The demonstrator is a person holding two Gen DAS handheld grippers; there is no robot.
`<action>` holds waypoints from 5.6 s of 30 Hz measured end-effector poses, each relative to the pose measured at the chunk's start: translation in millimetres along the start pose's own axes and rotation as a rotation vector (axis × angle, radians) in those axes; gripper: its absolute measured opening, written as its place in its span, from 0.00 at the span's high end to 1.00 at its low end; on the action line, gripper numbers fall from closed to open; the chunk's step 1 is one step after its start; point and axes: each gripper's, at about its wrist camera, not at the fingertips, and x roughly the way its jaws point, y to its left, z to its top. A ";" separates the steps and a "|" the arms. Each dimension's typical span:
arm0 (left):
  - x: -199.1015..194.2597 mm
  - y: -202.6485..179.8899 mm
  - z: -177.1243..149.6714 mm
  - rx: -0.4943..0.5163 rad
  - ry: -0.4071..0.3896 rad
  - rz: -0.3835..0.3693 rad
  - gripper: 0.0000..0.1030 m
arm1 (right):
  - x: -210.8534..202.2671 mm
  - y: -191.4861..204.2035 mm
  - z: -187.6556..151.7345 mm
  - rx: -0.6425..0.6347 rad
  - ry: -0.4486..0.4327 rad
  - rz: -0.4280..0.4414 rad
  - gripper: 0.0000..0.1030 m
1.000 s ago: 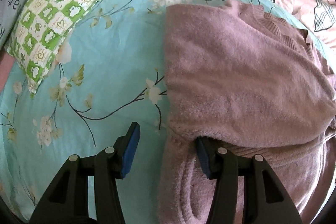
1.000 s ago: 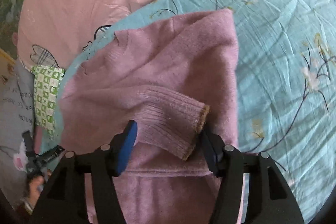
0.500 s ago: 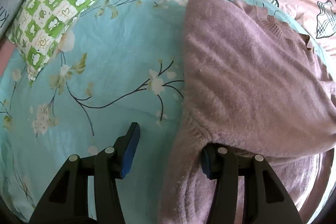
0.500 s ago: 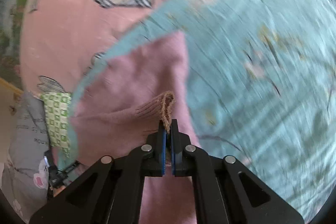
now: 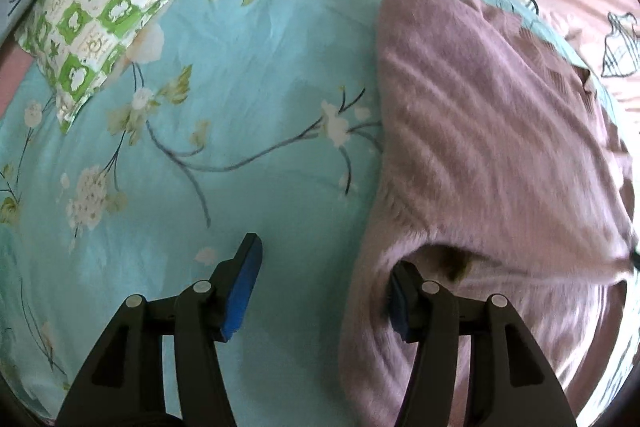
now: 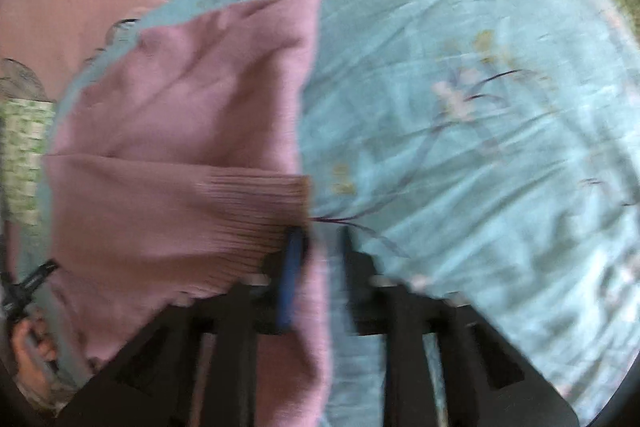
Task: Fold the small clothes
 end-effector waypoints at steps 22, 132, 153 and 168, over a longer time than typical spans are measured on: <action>3.8 9.6 41.3 -0.122 0.020 -0.231 0.32 | 59.9 358.3 105.7 -0.563 0.041 0.539 0.52; -123.4 -53.7 -223.1 0.292 0.361 -0.436 0.95 | -78.0 14.0 -278.2 -0.008 0.080 0.231 0.36; -101.5 79.3 -267.1 0.158 0.292 -0.358 0.97 | -68.1 -47.3 -291.7 0.136 0.125 0.295 0.95; -80.4 77.0 -269.3 0.097 0.355 -0.420 0.65 | -52.6 -54.0 -295.4 0.188 0.163 0.433 0.91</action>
